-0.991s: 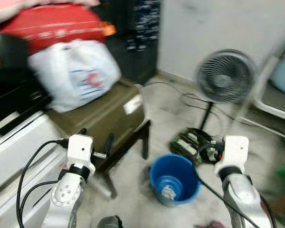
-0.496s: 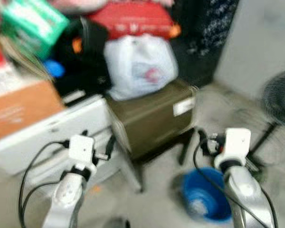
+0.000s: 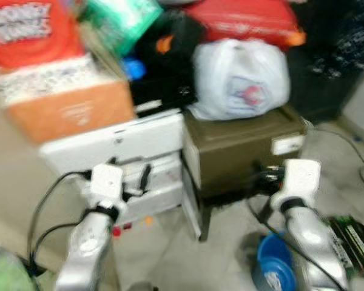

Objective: Clean up the room

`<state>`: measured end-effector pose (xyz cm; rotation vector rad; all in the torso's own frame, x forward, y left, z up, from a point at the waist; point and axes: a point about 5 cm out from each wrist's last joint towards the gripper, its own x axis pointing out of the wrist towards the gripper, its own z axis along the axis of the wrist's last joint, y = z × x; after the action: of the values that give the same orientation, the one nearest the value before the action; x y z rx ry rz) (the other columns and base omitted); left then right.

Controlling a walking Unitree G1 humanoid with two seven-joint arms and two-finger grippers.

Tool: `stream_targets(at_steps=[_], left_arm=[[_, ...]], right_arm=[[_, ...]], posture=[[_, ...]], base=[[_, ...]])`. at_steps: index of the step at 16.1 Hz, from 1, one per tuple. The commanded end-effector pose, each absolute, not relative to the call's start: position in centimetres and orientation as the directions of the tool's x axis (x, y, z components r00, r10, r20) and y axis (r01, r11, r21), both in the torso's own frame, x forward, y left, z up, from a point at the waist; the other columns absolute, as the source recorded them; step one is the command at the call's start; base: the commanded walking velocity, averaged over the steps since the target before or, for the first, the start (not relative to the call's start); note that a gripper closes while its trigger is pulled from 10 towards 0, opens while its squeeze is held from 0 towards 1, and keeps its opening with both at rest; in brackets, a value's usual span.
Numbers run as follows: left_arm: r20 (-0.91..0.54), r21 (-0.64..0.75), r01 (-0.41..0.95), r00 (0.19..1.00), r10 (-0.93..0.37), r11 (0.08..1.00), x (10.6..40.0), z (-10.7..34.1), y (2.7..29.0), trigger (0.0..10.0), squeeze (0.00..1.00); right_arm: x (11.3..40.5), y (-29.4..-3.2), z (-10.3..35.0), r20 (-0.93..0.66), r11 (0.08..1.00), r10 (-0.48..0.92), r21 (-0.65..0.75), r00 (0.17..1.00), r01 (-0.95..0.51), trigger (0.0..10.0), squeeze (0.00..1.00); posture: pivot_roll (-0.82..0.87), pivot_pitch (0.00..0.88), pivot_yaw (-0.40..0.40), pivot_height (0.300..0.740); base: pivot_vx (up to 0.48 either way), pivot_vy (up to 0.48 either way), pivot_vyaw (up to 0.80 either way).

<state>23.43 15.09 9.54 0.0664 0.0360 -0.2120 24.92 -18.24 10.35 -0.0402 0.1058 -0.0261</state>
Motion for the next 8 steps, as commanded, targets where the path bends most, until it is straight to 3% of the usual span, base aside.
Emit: stream_targets(at_steps=[1, 8], left_arm=[[-0.031, 0.060, 0.212, 0.977, -0.210, 0.975, 23.53, 9.86, 14.88, 10.0, 0.00], [-0.040, 0.078, 0.213, 0.977, -0.210, 0.974, 23.53, 9.86, 14.91, 10.0, 0.00]], right_arm=[[24.78, -18.83, 10.24, -0.112, 0.998, -0.044, -0.041, 0.993, 0.039, 10.0, 0.00], [24.83, -18.73, 10.21, -0.111, 0.998, -0.042, -0.043, 0.993, 0.038, 10.0, 0.00]], posture=[[-0.07, 0.000, 0.045, 0.740], [-0.07, 0.000, 0.045, 0.740]], base=[[0.000, 0.000, 0.00], [0.000, 0.000, 0.00]])
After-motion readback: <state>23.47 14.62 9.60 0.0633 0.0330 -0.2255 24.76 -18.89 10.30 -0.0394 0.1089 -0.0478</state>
